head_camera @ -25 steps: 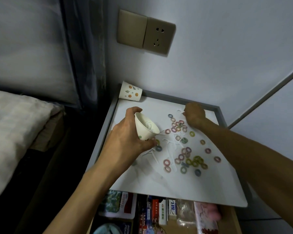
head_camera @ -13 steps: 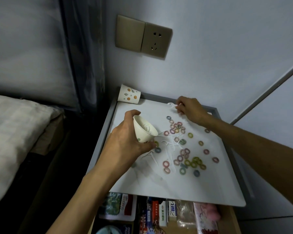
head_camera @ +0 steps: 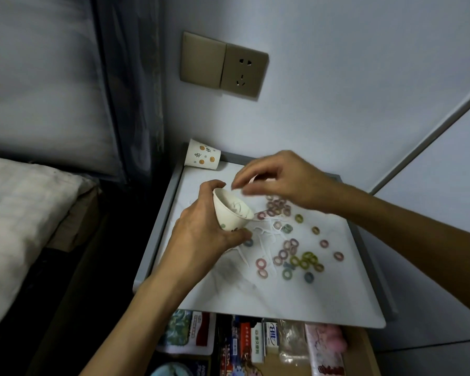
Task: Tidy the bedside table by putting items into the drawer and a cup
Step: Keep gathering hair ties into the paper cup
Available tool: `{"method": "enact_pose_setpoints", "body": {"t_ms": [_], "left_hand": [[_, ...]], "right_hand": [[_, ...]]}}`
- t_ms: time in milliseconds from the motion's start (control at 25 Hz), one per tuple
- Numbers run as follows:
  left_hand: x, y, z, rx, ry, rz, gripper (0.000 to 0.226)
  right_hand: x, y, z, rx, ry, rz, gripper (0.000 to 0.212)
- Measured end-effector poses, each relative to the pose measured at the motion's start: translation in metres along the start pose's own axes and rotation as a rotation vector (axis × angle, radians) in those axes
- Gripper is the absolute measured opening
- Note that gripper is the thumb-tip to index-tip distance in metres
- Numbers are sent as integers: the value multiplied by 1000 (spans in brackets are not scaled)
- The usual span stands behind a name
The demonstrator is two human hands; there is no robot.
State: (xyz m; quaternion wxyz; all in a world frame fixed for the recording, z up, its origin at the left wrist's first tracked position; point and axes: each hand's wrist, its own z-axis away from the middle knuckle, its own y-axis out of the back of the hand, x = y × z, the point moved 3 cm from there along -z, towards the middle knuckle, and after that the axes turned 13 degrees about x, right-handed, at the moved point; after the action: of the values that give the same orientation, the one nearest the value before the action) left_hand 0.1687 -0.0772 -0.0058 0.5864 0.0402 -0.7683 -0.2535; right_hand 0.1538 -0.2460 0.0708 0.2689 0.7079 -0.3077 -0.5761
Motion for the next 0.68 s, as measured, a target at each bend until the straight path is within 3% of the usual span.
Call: {"method": "enact_pose_setpoints", "body": {"t_ms": [80,120,240,320,680], "left_hand": [[-2,1,0,12,9,-2,86],[-2,2,-1,14,13,3,87],[-3,4,0,24,20,27,87],[-4,5,0,29,18,27,86],[-9,4,-3,15,10,-2,85]], "right_hand": [[32,19,-7,214,-106,-67,15],[59,27,-9,284,-176,10,14],[142,30,-4,261,-396,372,17],[183,22,5,241,-483,432,21],[228,-4,18,355,-508,461,10]]}}
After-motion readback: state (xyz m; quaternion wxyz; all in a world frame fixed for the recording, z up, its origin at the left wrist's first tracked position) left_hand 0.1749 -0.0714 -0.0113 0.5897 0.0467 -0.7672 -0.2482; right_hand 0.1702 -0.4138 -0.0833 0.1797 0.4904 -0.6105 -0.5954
